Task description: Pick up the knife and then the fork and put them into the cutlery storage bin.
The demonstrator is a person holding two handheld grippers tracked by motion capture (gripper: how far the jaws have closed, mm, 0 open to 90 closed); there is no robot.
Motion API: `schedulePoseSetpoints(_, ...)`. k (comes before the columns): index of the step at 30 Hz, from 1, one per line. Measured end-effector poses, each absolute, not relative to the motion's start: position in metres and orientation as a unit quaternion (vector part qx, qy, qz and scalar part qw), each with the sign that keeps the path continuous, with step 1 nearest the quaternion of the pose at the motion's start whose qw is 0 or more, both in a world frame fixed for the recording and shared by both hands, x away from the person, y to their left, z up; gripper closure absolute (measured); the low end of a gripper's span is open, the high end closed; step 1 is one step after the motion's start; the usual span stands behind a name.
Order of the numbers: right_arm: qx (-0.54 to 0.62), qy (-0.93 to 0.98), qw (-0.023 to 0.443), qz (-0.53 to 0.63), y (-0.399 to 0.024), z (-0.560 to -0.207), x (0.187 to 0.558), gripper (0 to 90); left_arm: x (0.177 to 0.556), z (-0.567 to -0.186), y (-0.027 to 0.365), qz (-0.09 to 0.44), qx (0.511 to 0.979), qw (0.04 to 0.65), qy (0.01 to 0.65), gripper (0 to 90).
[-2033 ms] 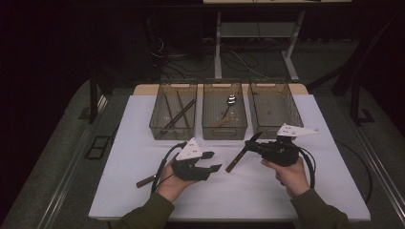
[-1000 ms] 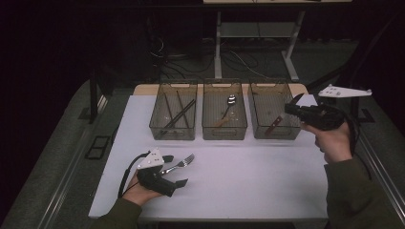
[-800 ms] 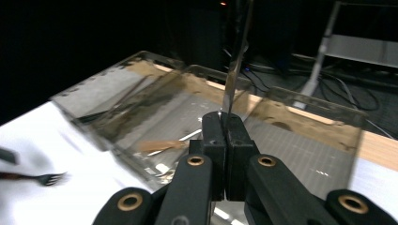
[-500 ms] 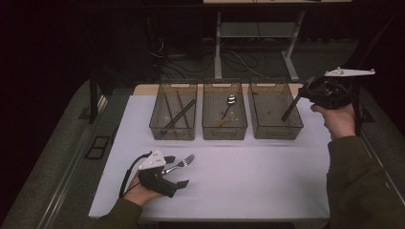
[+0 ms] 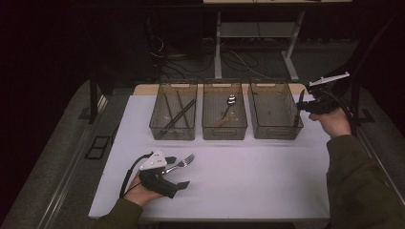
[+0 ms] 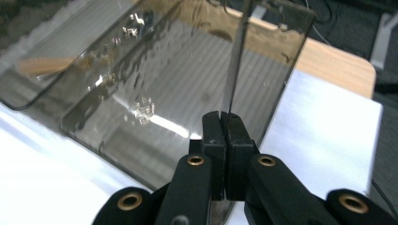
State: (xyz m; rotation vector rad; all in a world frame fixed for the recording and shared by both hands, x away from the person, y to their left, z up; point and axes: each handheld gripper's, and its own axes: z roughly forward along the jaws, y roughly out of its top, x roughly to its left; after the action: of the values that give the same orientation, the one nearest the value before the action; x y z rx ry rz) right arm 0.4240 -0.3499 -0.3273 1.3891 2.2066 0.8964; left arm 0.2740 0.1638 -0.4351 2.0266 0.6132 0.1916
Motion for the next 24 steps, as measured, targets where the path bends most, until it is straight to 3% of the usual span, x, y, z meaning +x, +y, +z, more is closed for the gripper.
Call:
schedulePoseSetpoints(12, 0.492, 0.76, 0.202, 0.374, -0.34, -0.355, 0.444, 88.2, 0.273, -0.435, 0.162, 0.08, 0.833, 0.488, 0.247, 0.1)
schedulePoseSetpoints(21, 0.492, 0.767, 0.181, 0.371, -0.324, -0.375, 0.464, 85.9, 0.273, -0.435, 0.162, 0.082, 0.834, 0.487, 0.245, 0.5)
schedulePoseSetpoints(22, 0.493, 0.772, 0.173, 0.362, -0.322, -0.378, 0.467, 83.8, 0.273, -0.435, 0.162, 0.082, 0.834, 0.487, 0.245, 0.5)
schedulePoseSetpoints(24, 0.494, 0.787, 0.179, 0.323, -0.317, -0.386, 0.471, 70.0, 0.273, -0.435, 0.162, 0.083, 0.835, 0.486, 0.244, 0.5)
